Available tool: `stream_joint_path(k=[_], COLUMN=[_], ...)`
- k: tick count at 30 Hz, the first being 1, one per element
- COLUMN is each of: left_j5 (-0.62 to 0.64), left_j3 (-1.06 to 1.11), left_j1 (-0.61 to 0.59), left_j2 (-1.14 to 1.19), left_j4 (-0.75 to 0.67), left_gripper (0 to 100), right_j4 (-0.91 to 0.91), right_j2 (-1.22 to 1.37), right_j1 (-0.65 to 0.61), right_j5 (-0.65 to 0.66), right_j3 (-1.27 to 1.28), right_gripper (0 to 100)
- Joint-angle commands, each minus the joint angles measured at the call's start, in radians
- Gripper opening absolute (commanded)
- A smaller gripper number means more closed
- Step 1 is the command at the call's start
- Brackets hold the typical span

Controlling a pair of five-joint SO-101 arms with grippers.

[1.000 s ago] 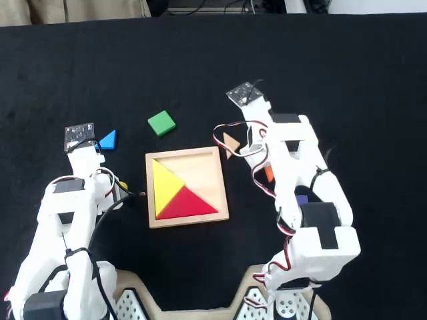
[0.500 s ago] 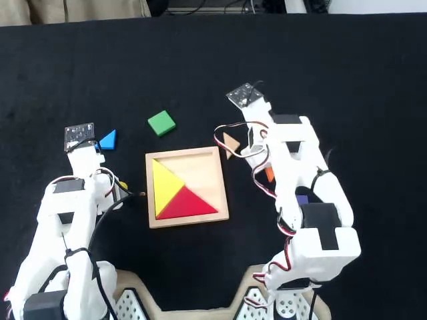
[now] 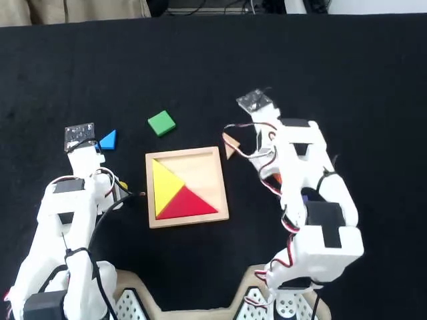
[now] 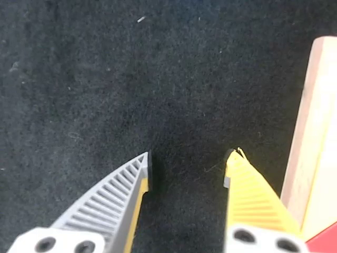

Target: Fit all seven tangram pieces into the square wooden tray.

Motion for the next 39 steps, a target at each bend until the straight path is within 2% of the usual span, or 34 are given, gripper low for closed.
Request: stream_joint_path(k=[1, 18, 23, 33, 37, 39], left_j5=[0.005, 0.005, 0.005, 0.005, 0.005, 0.005], left_j3=[-0.002, -0.002, -0.002, -0.002, -0.002, -0.002], left_j1=[0.008, 0.01, 0.01, 0.008, 0.008, 0.008], left_j2=[-0.021, -0.021, -0.021, -0.021, -0.021, -0.021], left_j4=[-0.005, -0.005, -0.006, -0.005, -0.005, -0.005], left_gripper=[23, 23, 23, 23, 23, 23], right_j4=[-0.002, -0.006, 0.037, 0.025, -0.012, -0.026], right_j2=[0.001, -0.054, -0.12, -0.101, -0.058, -0.047], right_j1=[0.017, 0.021, 0.021, 0.06, 0.072, 0.077], right_j5=[0.006, 0.0, 0.0, 0.003, 0.0, 0.0], right_j3=[-0.002, -0.016, -0.018, -0.019, -0.019, -0.019], right_gripper=[18.9, 18.6, 13.1, 12.2, 1.2, 2.1])
